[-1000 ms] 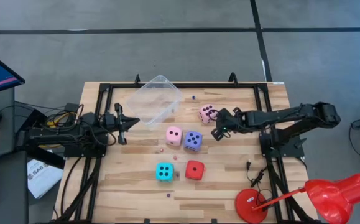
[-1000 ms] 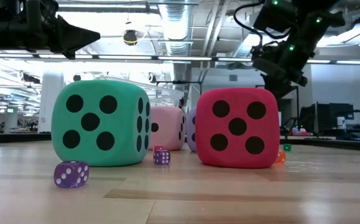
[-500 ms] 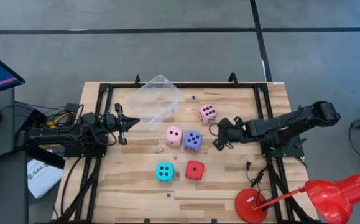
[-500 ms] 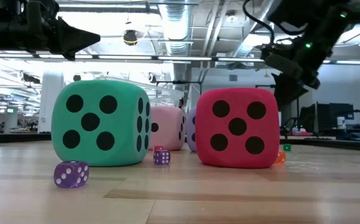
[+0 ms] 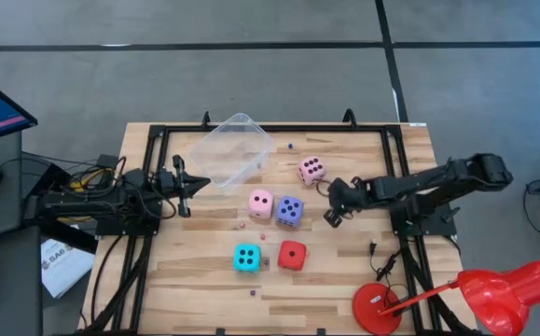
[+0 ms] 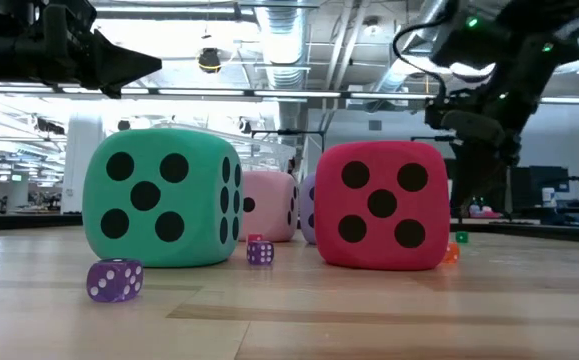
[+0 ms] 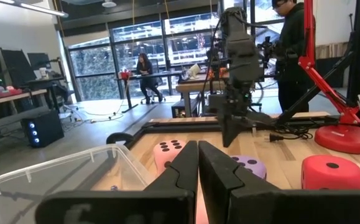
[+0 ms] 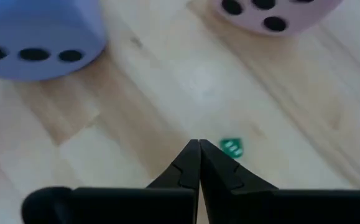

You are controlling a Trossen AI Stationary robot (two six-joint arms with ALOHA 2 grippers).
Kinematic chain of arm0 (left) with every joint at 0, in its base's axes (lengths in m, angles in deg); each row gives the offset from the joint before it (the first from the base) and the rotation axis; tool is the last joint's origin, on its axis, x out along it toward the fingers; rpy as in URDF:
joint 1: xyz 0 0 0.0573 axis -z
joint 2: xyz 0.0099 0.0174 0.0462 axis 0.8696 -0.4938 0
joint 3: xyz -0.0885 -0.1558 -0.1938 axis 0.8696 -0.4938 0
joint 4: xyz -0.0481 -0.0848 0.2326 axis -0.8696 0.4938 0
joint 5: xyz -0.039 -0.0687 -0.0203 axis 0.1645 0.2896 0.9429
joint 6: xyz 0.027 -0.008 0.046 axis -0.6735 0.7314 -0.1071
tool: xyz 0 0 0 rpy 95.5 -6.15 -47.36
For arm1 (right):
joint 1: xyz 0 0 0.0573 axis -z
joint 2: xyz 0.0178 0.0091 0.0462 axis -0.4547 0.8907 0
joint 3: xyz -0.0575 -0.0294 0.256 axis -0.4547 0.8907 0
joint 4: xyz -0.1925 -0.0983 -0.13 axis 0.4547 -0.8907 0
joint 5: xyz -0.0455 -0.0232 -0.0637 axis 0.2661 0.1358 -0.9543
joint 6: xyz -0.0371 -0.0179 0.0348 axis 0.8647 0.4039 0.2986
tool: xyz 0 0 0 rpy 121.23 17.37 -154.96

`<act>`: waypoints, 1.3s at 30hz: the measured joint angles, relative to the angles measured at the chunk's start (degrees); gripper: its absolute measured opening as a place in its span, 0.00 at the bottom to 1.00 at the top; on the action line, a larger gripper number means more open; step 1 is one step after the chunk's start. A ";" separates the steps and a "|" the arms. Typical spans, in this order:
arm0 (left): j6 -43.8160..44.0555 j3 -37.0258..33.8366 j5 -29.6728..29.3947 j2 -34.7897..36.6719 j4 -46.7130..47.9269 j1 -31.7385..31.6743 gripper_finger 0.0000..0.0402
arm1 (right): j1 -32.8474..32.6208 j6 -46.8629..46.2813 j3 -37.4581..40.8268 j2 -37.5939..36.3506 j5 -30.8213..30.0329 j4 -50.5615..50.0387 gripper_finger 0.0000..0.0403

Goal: Pick & Place Dice
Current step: Put the small green dice into the transparent container

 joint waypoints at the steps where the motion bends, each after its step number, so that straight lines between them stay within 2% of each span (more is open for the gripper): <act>1: 0.00 0.00 0.02 0.00 -0.02 0.02 0.01 | 1.45 1.57 0.00 -0.25 0.91 -0.23 0.01; 7: 0.00 0.00 0.02 0.00 -0.02 0.02 0.01 | 7.41 7.99 0.00 -1.09 9.24 -0.64 0.01; 13: 0.00 0.00 0.03 0.02 -0.04 0.01 0.01 | 8.99 8.30 0.00 -0.64 10.16 -1.23 0.03; 16: 0.00 0.00 0.07 0.02 -0.04 0.01 0.01 | 8.99 11.37 -0.02 -0.65 10.12 -3.45 0.06; 21: 0.00 0.00 0.20 0.02 -0.04 0.02 0.01 | 8.93 14.23 -0.02 -0.65 9.70 -4.44 0.17; 31: 0.00 0.00 0.16 0.02 -0.04 0.00 0.01 | 8.67 14.24 -0.02 -0.65 9.44 -4.08 0.46; 35: 0.00 0.00 0.05 0.02 -0.04 0.01 0.01 | 8.58 12.27 -0.02 -0.63 9.47 -1.09 0.53; 39: 0.00 0.00 -0.05 0.02 -0.04 0.02 0.01 | 8.60 12.57 -0.07 -0.63 8.54 0.36 0.56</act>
